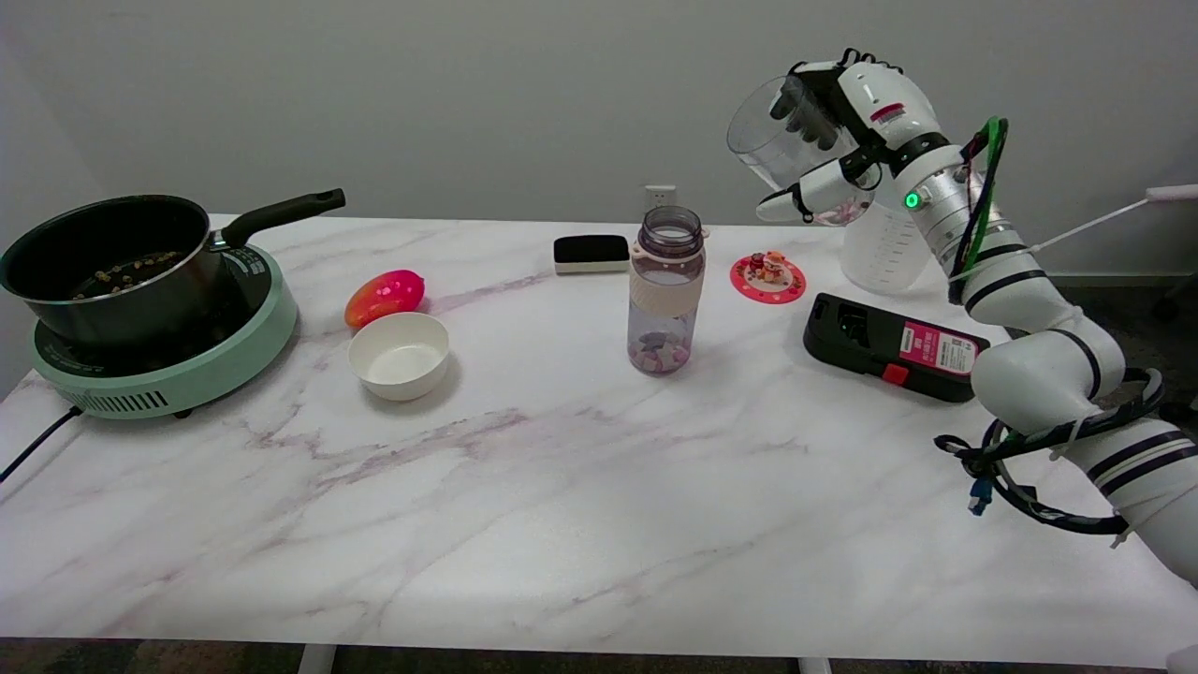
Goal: Pour the contents of the measuring cup into the bottle.
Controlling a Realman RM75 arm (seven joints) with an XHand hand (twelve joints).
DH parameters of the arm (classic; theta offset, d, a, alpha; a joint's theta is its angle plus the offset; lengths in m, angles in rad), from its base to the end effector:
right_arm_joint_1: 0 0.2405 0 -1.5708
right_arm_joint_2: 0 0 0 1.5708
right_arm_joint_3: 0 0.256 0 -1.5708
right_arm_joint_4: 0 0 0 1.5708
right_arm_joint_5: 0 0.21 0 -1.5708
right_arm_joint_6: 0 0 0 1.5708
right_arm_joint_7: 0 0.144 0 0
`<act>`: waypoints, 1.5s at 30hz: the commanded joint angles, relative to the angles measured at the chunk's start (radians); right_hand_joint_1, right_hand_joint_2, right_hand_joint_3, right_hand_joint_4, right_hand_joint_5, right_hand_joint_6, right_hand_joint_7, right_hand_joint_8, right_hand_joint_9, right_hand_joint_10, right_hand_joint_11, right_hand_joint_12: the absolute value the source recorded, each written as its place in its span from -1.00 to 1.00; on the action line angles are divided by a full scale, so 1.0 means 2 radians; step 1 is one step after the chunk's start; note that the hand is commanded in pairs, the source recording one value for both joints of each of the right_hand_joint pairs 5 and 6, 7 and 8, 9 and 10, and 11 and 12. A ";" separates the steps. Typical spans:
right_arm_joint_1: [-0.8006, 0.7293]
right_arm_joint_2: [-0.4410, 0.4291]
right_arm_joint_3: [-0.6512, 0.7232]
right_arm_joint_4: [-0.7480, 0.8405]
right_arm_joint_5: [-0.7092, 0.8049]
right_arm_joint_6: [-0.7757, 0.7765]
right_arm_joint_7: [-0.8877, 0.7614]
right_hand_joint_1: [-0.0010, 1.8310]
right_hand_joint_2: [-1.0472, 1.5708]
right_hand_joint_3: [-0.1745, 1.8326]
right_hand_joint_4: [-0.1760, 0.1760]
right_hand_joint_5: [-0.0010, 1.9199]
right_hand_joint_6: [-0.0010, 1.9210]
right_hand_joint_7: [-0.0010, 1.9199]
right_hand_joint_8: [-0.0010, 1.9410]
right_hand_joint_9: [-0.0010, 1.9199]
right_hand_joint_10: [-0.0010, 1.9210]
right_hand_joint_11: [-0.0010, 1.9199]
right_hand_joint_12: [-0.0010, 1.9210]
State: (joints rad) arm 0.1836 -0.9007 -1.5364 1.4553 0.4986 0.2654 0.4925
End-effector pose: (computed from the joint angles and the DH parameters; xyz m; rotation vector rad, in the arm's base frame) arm -0.1207 -0.3780 0.4276 1.5429 0.0536 0.5443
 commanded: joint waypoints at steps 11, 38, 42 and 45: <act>-0.003 -0.001 -0.008 0.033 -0.167 -0.031 0.001 0.47 0.82 -0.38 0.00 0.95 0.95 0.75 0.73 0.48 0.48 0.33 0.33; -0.015 -0.005 -0.026 0.073 -0.237 -0.034 0.002 0.41 0.88 -0.41 0.00 0.99 0.98 0.77 0.75 0.50 0.50 0.35 0.35; -0.011 -0.004 -0.026 0.077 -0.266 -0.036 0.018 0.41 0.88 -0.41 0.00 0.99 0.99 0.77 0.75 0.50 0.50 0.35 0.35; -0.008 -0.004 -0.026 0.080 -0.291 -0.045 0.038 0.41 0.89 -0.41 0.00 0.99 0.99 0.76 0.75 0.50 0.50 0.36 0.35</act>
State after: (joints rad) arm 0.1525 -0.9079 -1.5736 1.5817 0.0612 0.2013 0.4979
